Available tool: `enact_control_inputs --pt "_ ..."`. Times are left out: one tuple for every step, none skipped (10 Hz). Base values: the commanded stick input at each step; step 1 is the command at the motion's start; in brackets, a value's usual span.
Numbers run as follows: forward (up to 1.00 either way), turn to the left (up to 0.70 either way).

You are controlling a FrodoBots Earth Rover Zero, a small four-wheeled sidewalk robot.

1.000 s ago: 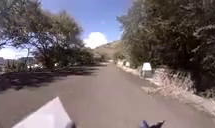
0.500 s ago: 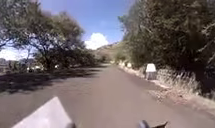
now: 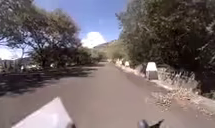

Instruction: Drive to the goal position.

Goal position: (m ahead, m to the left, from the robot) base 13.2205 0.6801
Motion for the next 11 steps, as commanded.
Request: enact_control_inputs --pt "0.5 0.0" --pt "0.5 0.0" --pt "0.5 0.0" --pt "0.5 0.0" --pt "0.5 0.0" --pt "0.5 0.0" --pt "0.5 0.0" --pt "0.5 0.0" --pt "0.5 0.0" --pt "0.5 0.0" --pt "0.5 0.0"
